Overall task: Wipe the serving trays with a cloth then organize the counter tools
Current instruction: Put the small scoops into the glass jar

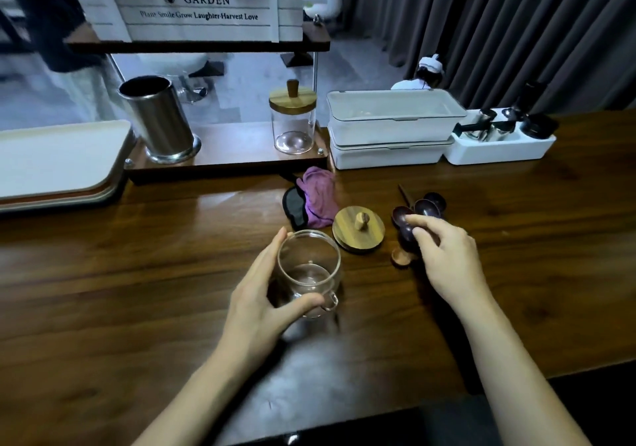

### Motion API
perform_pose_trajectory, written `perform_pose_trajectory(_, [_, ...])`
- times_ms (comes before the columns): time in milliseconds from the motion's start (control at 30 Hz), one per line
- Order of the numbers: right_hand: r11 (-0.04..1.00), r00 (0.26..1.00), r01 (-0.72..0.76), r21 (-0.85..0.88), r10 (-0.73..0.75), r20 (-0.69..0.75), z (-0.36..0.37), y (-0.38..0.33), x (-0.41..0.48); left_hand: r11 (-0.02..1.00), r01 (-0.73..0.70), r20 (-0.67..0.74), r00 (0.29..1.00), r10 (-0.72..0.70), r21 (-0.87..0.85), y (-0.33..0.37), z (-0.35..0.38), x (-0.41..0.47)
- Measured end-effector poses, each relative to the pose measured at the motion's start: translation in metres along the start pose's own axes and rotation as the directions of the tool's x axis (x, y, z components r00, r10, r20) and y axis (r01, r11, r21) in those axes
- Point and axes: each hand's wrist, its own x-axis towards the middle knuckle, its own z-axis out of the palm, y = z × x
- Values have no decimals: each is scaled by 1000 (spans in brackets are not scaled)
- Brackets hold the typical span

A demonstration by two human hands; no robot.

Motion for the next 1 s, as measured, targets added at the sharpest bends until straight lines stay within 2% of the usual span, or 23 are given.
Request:
perform_pose_trajectory(233, [977,982,162,-140,-146,116,-2,13,-3,999,34,-11,999,-34,4,17,29,-15])
perform_pose_trajectory(400, [943,959,237,-232,-189,210,-7,26,-5,998,56,-45,997,-56,-1,23,40,-21])
perform_pose_trajectory(567, [931,922,313,-186,-251,295,-1,25,-15,998,63,-79,995,-63,8,27,42,-23])
perform_pose_trajectory(833, [959,882,282,-41,-242,405,10,13,-29,997,80,-93,993,-77,21,26,40,-29])
perform_pose_trajectory(1000, [959,921,243,-146,-180,346,-3,22,-25,997,73,-83,994,-70,36,25,36,-30])
